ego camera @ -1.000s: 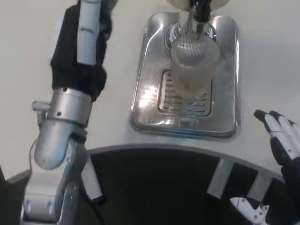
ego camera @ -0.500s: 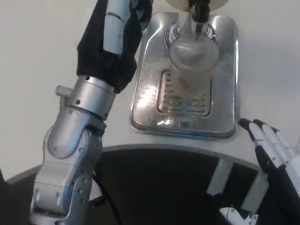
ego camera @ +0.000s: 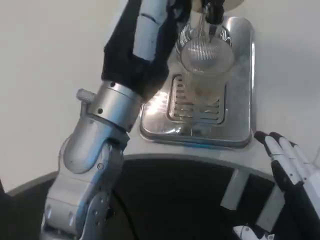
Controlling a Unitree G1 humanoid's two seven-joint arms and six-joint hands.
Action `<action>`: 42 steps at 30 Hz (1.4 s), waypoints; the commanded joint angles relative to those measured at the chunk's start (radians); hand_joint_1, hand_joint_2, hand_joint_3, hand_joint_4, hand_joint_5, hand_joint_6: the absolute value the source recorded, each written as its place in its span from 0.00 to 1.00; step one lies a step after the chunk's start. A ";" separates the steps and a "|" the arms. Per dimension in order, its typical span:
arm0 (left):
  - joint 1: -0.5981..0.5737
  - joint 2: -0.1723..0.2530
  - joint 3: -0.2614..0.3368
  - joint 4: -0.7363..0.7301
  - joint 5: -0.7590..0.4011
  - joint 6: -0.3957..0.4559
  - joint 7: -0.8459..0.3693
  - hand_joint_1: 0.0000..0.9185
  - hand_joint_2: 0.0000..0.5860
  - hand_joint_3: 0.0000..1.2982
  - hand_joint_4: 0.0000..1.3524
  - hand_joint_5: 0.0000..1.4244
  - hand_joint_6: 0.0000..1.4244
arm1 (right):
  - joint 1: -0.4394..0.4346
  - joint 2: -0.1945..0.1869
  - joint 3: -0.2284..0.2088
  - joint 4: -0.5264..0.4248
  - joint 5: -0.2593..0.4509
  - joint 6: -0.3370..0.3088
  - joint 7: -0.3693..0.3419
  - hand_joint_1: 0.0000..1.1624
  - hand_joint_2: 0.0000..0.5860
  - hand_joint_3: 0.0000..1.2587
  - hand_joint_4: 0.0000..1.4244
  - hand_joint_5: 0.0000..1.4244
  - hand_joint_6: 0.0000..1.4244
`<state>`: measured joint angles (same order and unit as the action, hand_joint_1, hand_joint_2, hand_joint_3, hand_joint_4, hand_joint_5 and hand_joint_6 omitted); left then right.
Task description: Grasp the cup under the faucet to collect the drink, then remove the cup.
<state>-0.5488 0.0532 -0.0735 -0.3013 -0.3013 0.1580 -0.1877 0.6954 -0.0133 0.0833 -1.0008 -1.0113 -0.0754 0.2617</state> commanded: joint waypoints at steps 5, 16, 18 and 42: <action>0.038 -0.003 -0.044 -0.022 0.009 0.036 -0.032 0.00 0.36 0.00 0.00 0.00 0.00 | 0.010 -0.003 -0.002 0.004 0.002 -0.001 -0.010 0.49 0.55 0.03 0.00 0.01 0.07; 0.038 0.023 -0.073 -0.025 0.032 0.041 -0.066 0.00 0.39 0.00 0.00 0.00 0.00 | 0.042 -0.008 -0.015 -0.002 0.018 -0.010 -0.030 0.48 0.55 0.03 0.00 0.01 0.07; 0.029 0.052 -0.088 -0.030 0.059 0.043 -0.089 0.00 0.45 0.00 0.00 0.00 0.00 | 0.043 -0.009 -0.016 -0.002 0.022 -0.010 -0.030 0.49 0.55 0.03 0.00 0.01 0.07; -0.094 0.354 -0.278 0.063 0.634 -0.244 -0.242 0.00 0.45 0.00 0.00 0.00 0.00 | 0.087 -0.024 -0.018 -0.018 0.024 -0.036 -0.058 0.63 0.56 0.04 0.01 0.02 0.07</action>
<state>-0.6784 0.3912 -0.2999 -0.2567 0.2900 -0.0628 -0.3895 0.7644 -0.0398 0.0616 -1.0092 -0.9899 -0.0962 0.2199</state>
